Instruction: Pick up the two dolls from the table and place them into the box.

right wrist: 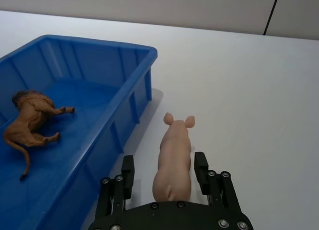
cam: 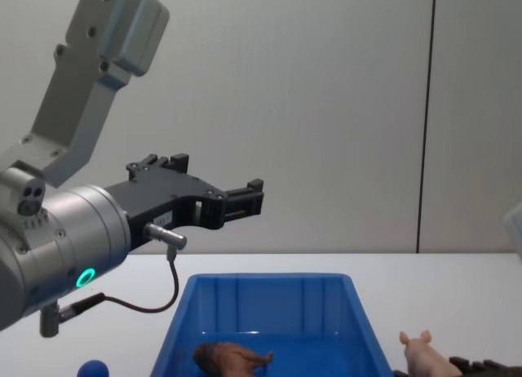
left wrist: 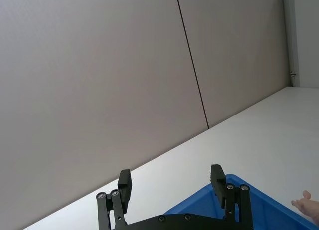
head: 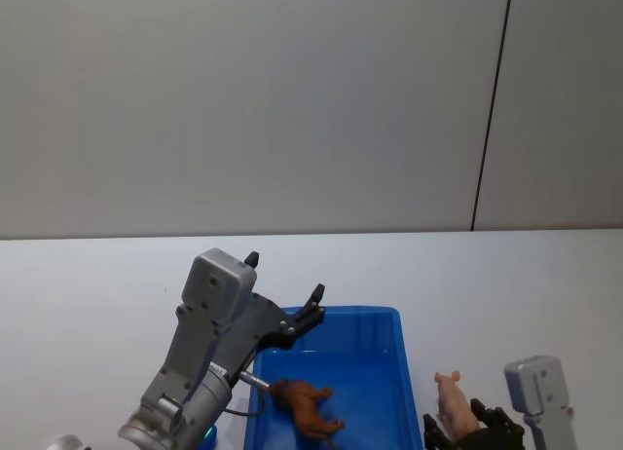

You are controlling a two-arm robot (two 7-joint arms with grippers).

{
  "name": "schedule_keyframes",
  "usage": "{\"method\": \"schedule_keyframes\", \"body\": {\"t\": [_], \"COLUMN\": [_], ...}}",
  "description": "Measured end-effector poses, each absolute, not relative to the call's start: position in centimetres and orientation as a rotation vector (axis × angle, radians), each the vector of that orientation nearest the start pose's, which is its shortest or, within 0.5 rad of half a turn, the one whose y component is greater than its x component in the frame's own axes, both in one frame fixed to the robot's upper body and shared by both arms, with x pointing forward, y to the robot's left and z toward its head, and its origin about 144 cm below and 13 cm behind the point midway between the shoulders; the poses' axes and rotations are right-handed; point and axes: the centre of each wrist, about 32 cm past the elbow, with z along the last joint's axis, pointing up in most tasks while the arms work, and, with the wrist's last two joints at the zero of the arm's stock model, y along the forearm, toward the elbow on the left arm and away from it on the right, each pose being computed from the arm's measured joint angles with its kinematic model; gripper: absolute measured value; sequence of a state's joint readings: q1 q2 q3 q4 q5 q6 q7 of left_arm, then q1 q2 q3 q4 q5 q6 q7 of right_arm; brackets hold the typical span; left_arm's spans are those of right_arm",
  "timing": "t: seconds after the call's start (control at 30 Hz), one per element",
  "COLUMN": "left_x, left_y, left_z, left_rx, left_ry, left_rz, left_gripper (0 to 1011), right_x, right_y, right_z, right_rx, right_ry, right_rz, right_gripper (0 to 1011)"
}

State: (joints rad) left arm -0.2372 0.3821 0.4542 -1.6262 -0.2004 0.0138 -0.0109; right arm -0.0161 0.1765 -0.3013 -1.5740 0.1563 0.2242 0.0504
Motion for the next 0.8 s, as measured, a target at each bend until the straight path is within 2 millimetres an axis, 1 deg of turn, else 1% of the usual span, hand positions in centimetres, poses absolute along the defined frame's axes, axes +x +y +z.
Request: {"method": "schedule_keyframes", "body": {"t": [0.07,0.13,0.17,0.23,0.27,0.3,0.33,0.4,0.47,0.8], "left_x": [49.2,49.2,49.2,49.2,49.2,49.2,49.2,49.2,49.2,49.2], "left_y": [19.8,19.8,19.8,19.8,19.8,19.8,19.8,19.8,19.8,19.8], "left_z": [120.4,120.4,120.4,120.4,120.4,120.4,120.4,120.4,120.4,120.4], "left_rx": [0.061,0.061,0.061,0.061,0.061,0.061,0.061,0.061,0.061,0.061], "left_ry": [-0.268,-0.268,-0.268,-0.268,-0.268,-0.268,-0.268,-0.268,-0.268,-0.268], "left_rz": [1.124,1.124,1.124,1.124,1.124,1.124,1.124,1.124,1.124,1.124], "left_gripper": [1001,1001,1001,1001,1001,1001,1001,1001,1001,1001], "right_x": [43.9,43.9,43.9,43.9,43.9,43.9,43.9,43.9,43.9,43.8], "right_y": [-18.3,-18.3,-18.2,-18.2,-18.2,-18.2,-18.2,-18.2,-18.1,-18.1], "right_z": [112.3,112.2,112.2,112.1,112.1,112.1,112.1,112.2,112.2,113.3], "right_rx": [-0.25,-0.253,-0.254,-0.255,-0.256,-0.256,-0.256,-0.256,-0.255,-0.211], "right_ry": [0.187,0.191,0.193,0.195,0.195,0.196,0.196,0.194,0.189,0.112], "right_rz": [-1.216,-1.219,-1.22,-1.223,-1.224,-1.227,-1.228,-1.232,-1.235,-1.248], "right_gripper": [728,641,624,546,533,473,473,396,380,380]}}
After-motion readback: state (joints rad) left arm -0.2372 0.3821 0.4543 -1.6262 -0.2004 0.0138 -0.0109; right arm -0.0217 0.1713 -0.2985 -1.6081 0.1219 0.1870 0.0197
